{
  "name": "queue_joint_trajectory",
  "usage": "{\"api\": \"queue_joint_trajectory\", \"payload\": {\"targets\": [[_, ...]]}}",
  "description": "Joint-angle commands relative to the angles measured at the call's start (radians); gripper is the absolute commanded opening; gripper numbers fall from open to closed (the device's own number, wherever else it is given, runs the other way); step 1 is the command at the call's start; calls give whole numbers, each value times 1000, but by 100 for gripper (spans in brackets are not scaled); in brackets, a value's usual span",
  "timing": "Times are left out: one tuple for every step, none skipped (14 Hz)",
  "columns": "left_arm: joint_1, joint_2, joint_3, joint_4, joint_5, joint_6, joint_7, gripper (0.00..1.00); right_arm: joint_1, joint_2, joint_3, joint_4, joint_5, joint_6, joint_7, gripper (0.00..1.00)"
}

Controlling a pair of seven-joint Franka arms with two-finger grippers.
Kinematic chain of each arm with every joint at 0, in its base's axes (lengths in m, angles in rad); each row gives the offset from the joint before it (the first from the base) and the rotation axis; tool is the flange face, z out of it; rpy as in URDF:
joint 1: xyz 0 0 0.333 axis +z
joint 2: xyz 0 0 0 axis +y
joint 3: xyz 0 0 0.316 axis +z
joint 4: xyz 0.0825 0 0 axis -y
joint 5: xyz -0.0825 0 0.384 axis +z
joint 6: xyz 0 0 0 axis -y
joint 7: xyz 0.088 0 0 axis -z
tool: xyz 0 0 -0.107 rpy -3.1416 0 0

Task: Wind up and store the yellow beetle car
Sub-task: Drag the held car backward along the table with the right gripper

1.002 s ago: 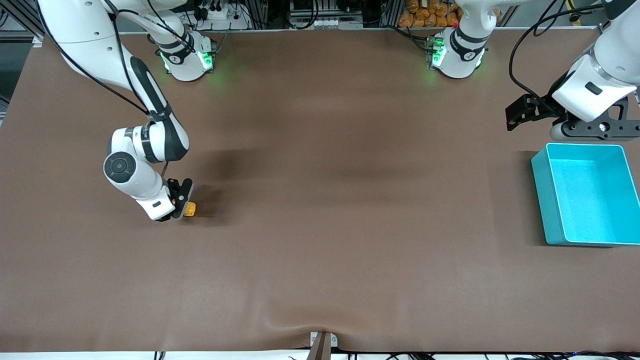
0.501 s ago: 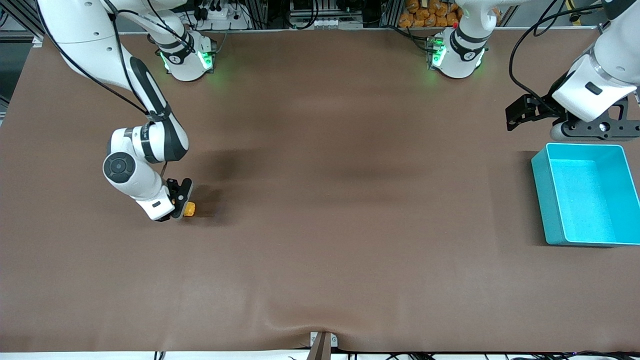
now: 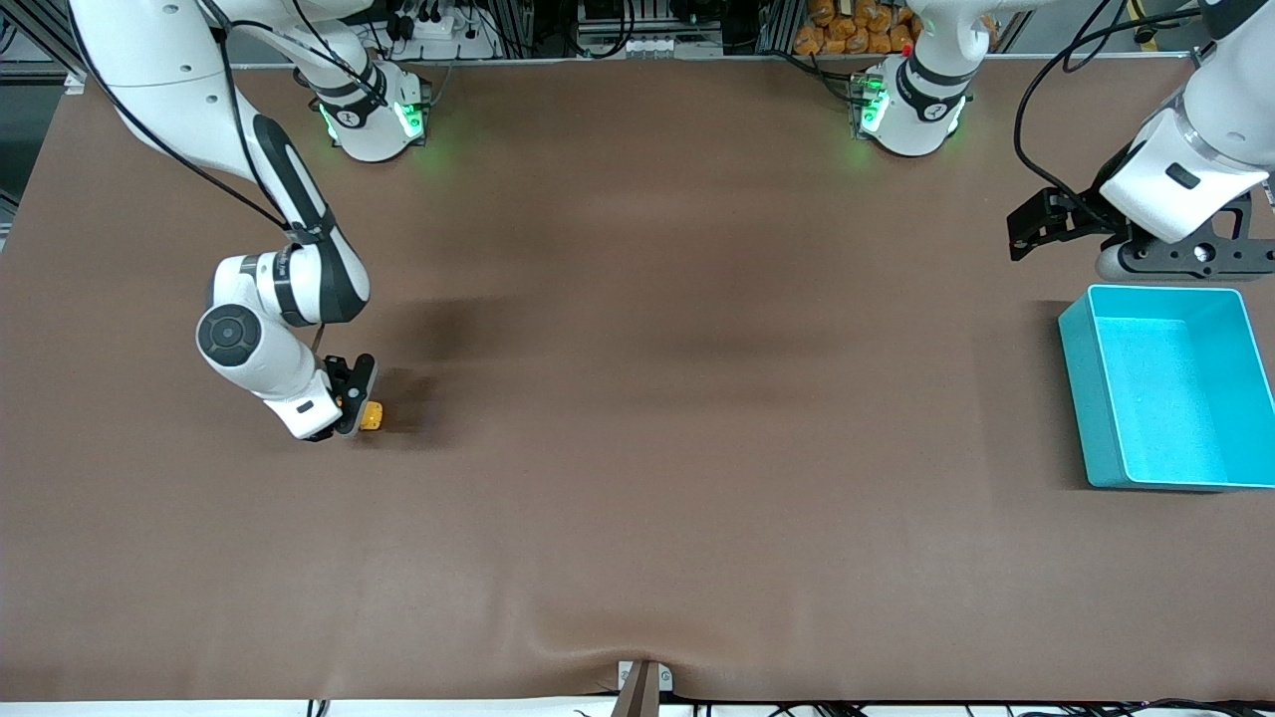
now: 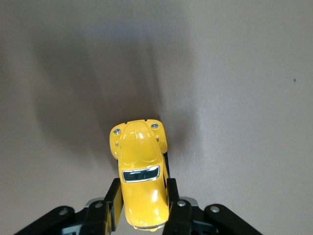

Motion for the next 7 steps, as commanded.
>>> {"api": "queue_joint_trajectory", "payload": {"targets": [[4, -6, -9, 3, 27, 6, -6, 100, -41, 43, 5, 22, -7, 15, -54, 30], [4, -6, -9, 3, 27, 8, -6, 100, -50, 43, 5, 22, -7, 18, -62, 30], [4, -6, -7, 3, 27, 8, -6, 100, -56, 46, 5, 22, -7, 18, -68, 30], [4, -6, -9, 3, 27, 8, -7, 100, -64, 48, 5, 22, -7, 18, -76, 30], [4, -6, -7, 3, 27, 8, -7, 100, -70, 48, 5, 22, -7, 20, -84, 30], [4, -6, -7, 3, 27, 8, -7, 100, -77, 48, 5, 22, -7, 20, -94, 30], [4, -6, -9, 3, 27, 8, -7, 100, -87, 48, 5, 22, -7, 20, -102, 30]]}}
